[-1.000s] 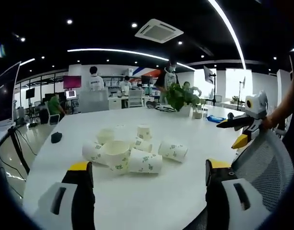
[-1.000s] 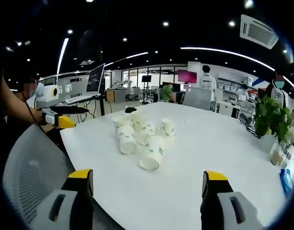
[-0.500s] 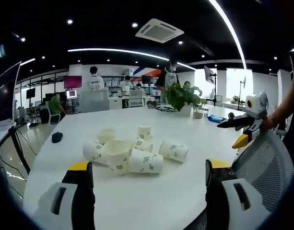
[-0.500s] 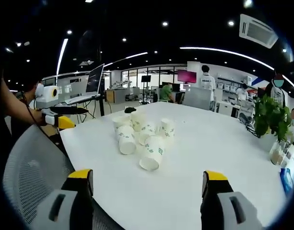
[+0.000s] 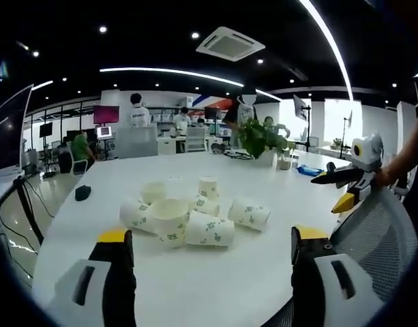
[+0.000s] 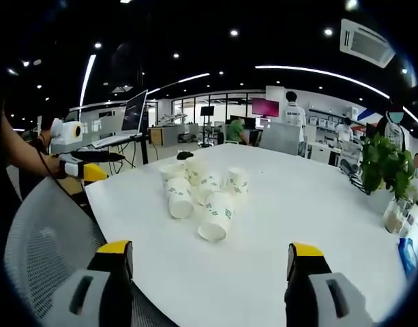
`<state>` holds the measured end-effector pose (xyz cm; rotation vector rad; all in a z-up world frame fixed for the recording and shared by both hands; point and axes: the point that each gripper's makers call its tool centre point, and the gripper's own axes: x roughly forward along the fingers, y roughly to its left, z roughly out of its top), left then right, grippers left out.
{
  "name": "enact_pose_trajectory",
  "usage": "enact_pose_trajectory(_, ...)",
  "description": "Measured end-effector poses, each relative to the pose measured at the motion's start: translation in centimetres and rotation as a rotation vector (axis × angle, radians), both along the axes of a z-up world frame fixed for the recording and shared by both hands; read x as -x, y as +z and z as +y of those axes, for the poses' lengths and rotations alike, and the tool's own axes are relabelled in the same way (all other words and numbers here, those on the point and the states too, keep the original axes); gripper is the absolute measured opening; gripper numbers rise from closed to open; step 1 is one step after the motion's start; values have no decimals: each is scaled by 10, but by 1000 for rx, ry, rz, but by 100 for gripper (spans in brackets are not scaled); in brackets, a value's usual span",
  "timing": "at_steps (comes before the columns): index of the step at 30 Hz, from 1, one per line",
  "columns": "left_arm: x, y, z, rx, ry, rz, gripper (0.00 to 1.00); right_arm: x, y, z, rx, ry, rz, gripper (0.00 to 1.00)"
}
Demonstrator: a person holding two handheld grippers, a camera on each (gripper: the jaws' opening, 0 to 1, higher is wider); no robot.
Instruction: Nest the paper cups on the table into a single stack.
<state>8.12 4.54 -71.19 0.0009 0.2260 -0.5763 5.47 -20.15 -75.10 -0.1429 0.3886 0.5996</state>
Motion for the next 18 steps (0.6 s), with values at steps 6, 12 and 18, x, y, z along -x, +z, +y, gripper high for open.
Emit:
enact_pose_trajectory(6, 0, -2, 0, -1, -6, 6, 95, 0, -1, 0, -1, 2, 5, 94)
enact_pose_trajectory(12, 0, -2, -2, 1, -12, 15, 95, 0, -3, 0, -10, -2, 25, 95)
enact_pose_trajectory(18, 0, -2, -1, 7, -10, 19, 94, 1, -4, 1, -4, 3, 36, 95)
